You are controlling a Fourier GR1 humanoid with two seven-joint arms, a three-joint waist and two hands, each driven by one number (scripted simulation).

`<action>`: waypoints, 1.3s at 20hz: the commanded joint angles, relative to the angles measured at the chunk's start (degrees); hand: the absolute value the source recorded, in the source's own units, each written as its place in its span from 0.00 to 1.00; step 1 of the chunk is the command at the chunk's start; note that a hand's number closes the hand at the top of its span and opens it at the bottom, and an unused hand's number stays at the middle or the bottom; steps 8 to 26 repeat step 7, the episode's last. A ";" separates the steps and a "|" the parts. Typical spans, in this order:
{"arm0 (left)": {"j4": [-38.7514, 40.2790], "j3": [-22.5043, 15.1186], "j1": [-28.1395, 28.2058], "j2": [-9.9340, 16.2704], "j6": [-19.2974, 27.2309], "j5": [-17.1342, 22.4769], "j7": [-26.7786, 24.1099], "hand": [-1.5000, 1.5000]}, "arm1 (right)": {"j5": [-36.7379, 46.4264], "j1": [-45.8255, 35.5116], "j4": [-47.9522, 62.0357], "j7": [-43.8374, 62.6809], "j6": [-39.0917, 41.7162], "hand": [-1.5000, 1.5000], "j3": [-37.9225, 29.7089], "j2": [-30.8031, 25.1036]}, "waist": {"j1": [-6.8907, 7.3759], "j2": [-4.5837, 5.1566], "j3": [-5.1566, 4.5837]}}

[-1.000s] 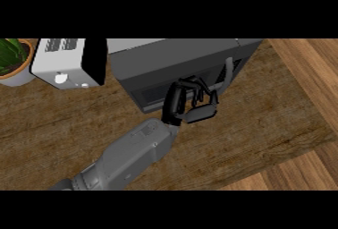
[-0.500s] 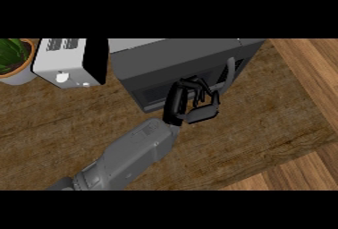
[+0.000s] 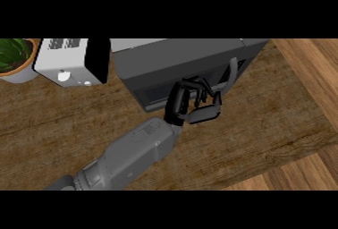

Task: Pick up the milk, place it into the microwave and close the microwave

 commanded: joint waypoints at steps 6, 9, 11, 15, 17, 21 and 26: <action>4.75 2.56 -5.16 0.04 -0.11 2.45 0.39 1.00 | -1.68 -2.01 3.16 -0.03 2.52 0.00 -0.65 -1.97 | -0.63 0.49 -0.12; 4.82 2.13 -5.52 0.04 -0.49 2.21 0.25 1.00 | -1.76 -2.51 3.36 -0.03 2.61 0.00 -0.47 -1.95 | -0.19 0.70 -0.08; 4.82 2.13 -5.52 0.04 -0.49 2.21 0.25 1.00 | -1.76 -2.51 3.36 -0.03 2.61 0.00 -0.47 -1.95 | -0.19 0.70 -0.08; 4.82 2.13 -5.52 0.04 -0.49 2.21 0.25 1.00 | -1.76 -2.51 3.36 -0.03 2.61 0.00 -0.47 -1.95 | -0.19 0.70 -0.08; 4.82 2.13 -5.52 0.04 -0.49 2.21 0.25 1.00 | -1.76 -2.51 3.36 -0.03 2.61 0.00 -0.47 -1.95 | -0.19 0.70 -0.08; 4.82 2.13 -5.52 0.04 -0.49 2.21 0.25 1.00 | -1.76 -2.51 3.36 -0.03 2.61 0.00 -0.47 -1.95 | -0.19 0.70 -0.08; 4.82 2.13 -5.52 0.04 -0.49 2.21 0.25 1.00 | -1.76 -2.51 3.36 -0.03 2.61 0.00 -0.47 -1.95 | -0.19 0.70 -0.08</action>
